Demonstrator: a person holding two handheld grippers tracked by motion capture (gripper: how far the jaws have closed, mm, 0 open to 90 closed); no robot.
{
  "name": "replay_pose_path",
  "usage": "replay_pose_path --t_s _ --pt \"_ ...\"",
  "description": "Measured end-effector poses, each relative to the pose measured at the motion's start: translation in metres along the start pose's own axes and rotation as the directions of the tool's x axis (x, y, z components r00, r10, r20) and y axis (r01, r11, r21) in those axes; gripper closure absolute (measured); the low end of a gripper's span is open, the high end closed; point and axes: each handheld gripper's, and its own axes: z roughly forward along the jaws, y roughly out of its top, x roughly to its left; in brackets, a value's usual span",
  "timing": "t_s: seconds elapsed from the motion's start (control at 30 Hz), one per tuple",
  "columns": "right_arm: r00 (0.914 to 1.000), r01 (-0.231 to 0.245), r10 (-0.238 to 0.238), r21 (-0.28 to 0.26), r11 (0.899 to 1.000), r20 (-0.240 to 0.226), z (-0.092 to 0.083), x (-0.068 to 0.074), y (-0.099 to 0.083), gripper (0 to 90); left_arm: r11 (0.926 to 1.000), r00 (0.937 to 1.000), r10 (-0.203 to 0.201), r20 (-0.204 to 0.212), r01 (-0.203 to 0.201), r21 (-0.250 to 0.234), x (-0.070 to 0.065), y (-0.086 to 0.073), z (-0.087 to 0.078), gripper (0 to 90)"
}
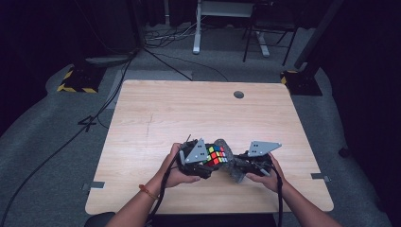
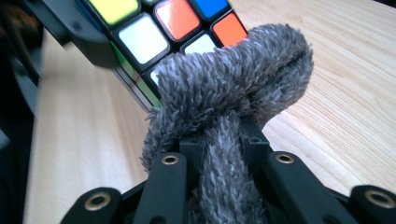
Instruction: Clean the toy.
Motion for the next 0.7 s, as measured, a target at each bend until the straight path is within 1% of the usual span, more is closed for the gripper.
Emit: replay_pose_path --t_s 0.03,0.1,0.17,0.27,0.33,0.4,0.47,0.5,0.53,0.6,0.67,0.7 --pt "0.9998 -0.017 0.017 -0.016 1.0 -0.012 -0.002 -0.002 0.0 76.5 1.0 1.0 0.001 0.0 -0.001 0.007 0.0 -0.001 0.0 32.4" --pt "0.9995 -0.031 0.031 -0.038 0.999 -0.01 -0.007 -0.004 0.0 76.5 0.9998 0.9998 0.011 -0.014 -0.011 0.017 -0.001 -0.003 0.002 32.4" --pt "0.9992 -0.041 0.04 -0.056 0.998 -0.008 -0.01 -0.005 0.001 76.5 0.9995 0.9999 0.009 -0.013 -0.009 0.03 -0.001 -0.003 0.004 32.4" --pt "0.9996 -0.027 0.027 -0.058 0.998 -0.002 -0.012 -0.003 0.003 76.6 0.9992 0.9999 -0.001 -0.01 0.002 0.041 0.0 -0.004 0.006 32.2" --pt "0.9999 -0.013 0.013 -0.058 0.998 -0.001 -0.011 0.0 0.004 76.6 0.9988 0.9999 0.0 -0.011 0.001 0.048 0.001 -0.005 0.006 31.9" --pt "0.9999 -0.01 0.01 -0.065 0.998 -0.002 -0.011 0.002 0.006 76.6 0.9979 0.9999 -0.001 -0.016 0.002 0.065 0.0 -0.006 0.008 31.7" --pt "1.0 0.006 -0.006 -0.075 0.997 0.007 -0.012 0.005 0.009 76.6 0.9969 0.9999 -0.005 -0.012 0.006 0.079 0.001 -0.006 0.01 31.3" --pt "1.0 0.006 -0.005 -0.081 0.997 0.005 -0.012 0.006 0.01 76.6 0.996 1.0 0.001 -0.01 0.0 0.089 0.001 -0.007 0.012 31.4" --pt "0.9998 0.017 -0.016 -0.077 0.997 0.007 -0.013 0.006 0.012 76.6 0.9959 0.9999 0.005 -0.012 -0.004 0.091 0.0 -0.007 0.012 32.2" --pt "0.9994 0.03 -0.029 -0.081 0.996 0.017 -0.013 0.008 0.013 76.6 0.9934 0.9996 0.02 -0.021 -0.017 0.114 -0.002 -0.005 0.015 32.6" --pt "0.9988 0.039 -0.037 -0.065 0.997 0.032 -0.013 0.008 0.012 76.6 0.9945 0.9996 0.014 -0.024 -0.012 0.104 -0.002 -0.004 0.015 33.1" --pt "0.999 0.034 -0.032 -0.066 0.997 0.033 -0.012 0.007 0.012 76.6 0.9947 0.9995 0.021 -0.022 -0.019 0.101 -0.001 -0.003 0.014 33.2"
